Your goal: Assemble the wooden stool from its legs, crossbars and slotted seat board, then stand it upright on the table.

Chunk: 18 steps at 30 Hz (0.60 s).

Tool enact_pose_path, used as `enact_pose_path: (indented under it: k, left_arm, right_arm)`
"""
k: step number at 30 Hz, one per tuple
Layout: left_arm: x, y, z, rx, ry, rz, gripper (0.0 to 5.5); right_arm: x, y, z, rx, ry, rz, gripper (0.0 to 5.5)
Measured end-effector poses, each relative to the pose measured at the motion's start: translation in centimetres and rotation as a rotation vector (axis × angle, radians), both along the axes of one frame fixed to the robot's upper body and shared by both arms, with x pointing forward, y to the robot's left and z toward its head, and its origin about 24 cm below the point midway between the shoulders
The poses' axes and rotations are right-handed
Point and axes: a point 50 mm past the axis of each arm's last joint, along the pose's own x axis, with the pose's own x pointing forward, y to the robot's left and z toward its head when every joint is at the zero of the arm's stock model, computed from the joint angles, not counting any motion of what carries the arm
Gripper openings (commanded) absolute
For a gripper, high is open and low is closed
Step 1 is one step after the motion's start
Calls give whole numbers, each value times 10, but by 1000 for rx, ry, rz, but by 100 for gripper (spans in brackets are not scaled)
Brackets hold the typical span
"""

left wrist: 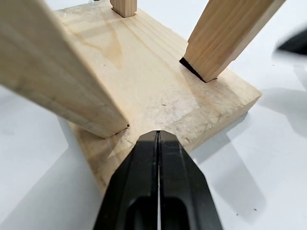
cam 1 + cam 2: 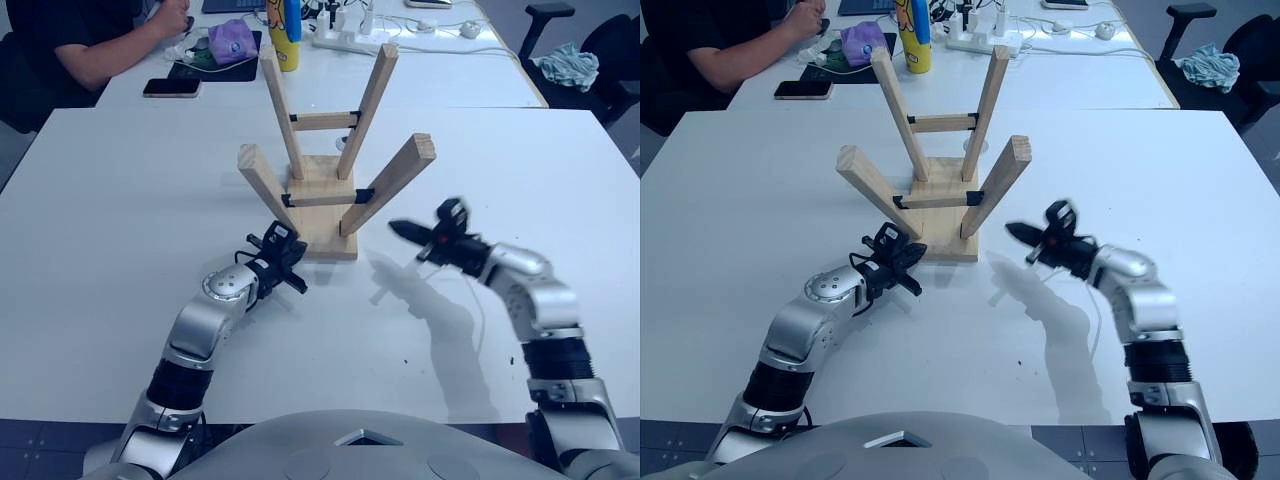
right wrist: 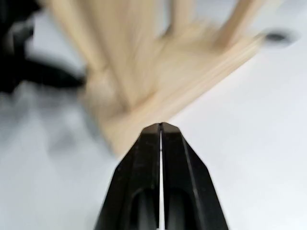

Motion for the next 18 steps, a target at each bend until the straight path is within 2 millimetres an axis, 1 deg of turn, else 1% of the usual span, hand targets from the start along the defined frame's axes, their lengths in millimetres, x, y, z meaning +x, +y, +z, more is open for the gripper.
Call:
enact_pose_path:
  k: [2, 5, 6, 8, 10, 12, 14, 16, 17, 18]
  left_arm:
    - [-1, 1, 0, -3, 1, 7, 0]
    - [-2, 3, 0, -12, 5, 13, 0]
    - [-2, 3, 0, -15, 5, 15, 0]
    - [-2, 4, 0, -21, 7, 18, 0]
    - [-2, 4, -1, -24, 12, 20, 0]
    - [-2, 4, -2, -28, 19, 18, 0]
    - [-1, 4, -3, -29, 22, 17, 0]
    - [-1, 4, -3, -33, 25, 16, 0]
    - [-1, 4, -3, -34, 24, 15, 0]
    - [0, 4, -2, -36, 19, 14, 0]
  right_arm:
    - [7, -3, 28, 122, -34, 1, 0]
    - [19, -4, 83, 330, -120, 28, 0]
    - [22, -5, 107, 407, -172, 40, 0]
    - [22, -1, 141, 526, -239, 77, 0]
    - [19, 9, 173, 664, -289, 138, 0]
    - [14, 17, 192, 744, -313, 188, 0]
    - [12, 23, 195, 796, -292, 195, 0]
    - [9, 33, 189, 782, -262, 216, 0]
    - [7, 42, 180, 731, -234, 228, 0]
    - [5, 59, 156, 637, -144, 238, 0]
